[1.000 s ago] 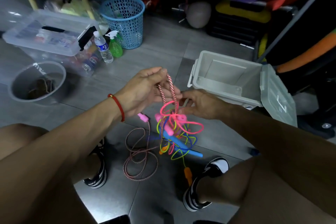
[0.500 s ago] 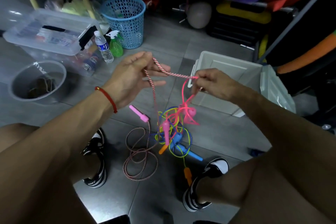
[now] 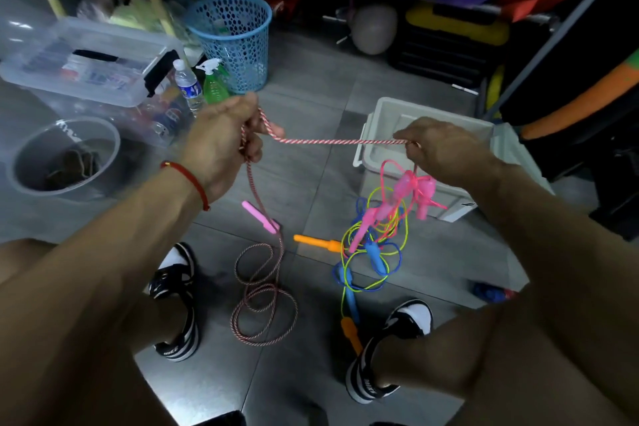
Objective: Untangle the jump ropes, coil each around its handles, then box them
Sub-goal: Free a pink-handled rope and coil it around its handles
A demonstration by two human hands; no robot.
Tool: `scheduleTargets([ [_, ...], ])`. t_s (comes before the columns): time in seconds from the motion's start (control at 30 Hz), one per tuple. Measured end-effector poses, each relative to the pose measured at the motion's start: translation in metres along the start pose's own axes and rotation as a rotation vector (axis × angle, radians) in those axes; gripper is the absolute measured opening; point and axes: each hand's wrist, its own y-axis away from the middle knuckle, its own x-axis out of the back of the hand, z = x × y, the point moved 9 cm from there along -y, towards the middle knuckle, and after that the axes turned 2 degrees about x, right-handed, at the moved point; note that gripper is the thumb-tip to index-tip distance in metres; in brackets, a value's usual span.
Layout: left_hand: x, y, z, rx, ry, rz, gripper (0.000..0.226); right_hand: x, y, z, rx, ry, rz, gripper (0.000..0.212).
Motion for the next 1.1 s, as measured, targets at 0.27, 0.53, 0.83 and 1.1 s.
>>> scheduleTargets([
  [0.27,0.01,-0.005,-0.004,0.052,-0.031,0.135,0.035,-0.009,0.011,0.039,-0.183,-0.085,-0.022,0.023],
  [0.53,-0.012,-0.003,-0.064,0.066,-1.436,-0.102,0.027,0.004,0.016,0.007,-0.077,-0.29,-0.053,0.033],
  [0.83,-0.104,0.034,-0.091,-0.167,-0.952,-0.445,0.052,0.005,0.015,-0.063,0.18,-0.262,-0.018,0.037],
  [1.1,-0.12,0.02,-0.101,-0.21,-0.809,-0.5,0.021,0.001,0.014,-0.069,0.184,-0.331,-0.112,0.037],
])
